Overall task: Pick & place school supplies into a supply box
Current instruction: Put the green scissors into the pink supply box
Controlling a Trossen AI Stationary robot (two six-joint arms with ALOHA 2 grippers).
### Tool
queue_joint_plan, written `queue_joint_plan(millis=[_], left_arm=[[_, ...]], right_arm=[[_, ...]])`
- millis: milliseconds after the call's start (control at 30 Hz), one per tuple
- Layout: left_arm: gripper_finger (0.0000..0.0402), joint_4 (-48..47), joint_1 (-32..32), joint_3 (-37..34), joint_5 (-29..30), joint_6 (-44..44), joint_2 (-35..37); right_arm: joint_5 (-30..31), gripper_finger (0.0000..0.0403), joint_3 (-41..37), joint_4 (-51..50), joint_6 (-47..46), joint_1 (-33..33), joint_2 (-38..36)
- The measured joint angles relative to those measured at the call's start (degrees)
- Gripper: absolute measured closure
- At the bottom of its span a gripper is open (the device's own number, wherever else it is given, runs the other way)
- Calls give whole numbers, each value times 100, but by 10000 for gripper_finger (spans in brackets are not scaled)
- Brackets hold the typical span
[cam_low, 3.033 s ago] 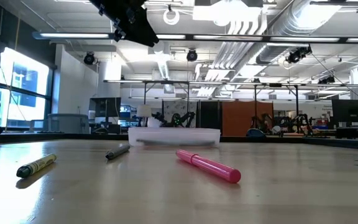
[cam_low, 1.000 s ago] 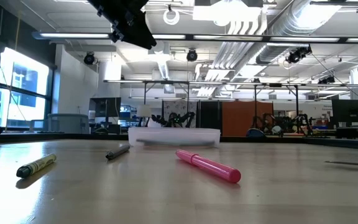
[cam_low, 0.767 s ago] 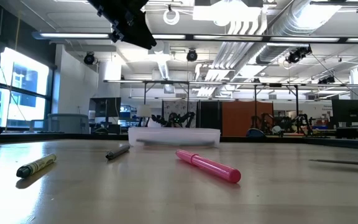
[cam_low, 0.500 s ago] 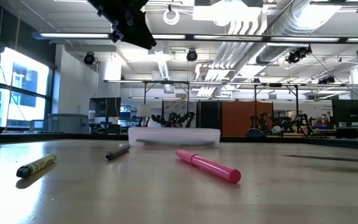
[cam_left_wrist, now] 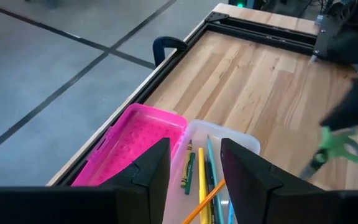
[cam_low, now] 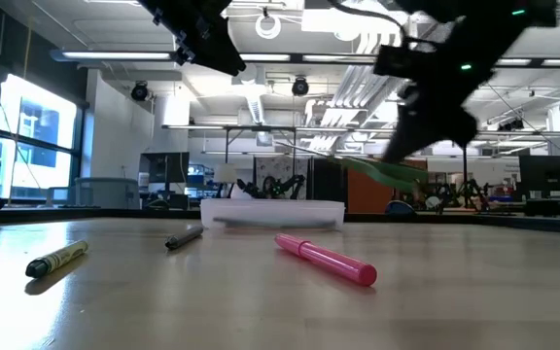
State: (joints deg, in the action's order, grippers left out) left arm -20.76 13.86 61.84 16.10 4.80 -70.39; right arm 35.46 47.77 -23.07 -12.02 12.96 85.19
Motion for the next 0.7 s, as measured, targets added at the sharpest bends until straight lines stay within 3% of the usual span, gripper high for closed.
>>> queue_joint_plan(millis=[200,333,533,700], left_arm=[[227,-41,1,0,2,-97,0],[227,-40,0,0,71,-327,0],[227,-42,1,0,396,-351,0],[227,-83,1,0,407,-350,0]], right_arm=[[-1321,398,299,984,2957,-1780,50],[-1346,400,1075,582,4036,-2429,514],[-2011,401,2319,-166,4570,-2728,1758],[-1942,397,3099,-779,4536,-2752,2514]])
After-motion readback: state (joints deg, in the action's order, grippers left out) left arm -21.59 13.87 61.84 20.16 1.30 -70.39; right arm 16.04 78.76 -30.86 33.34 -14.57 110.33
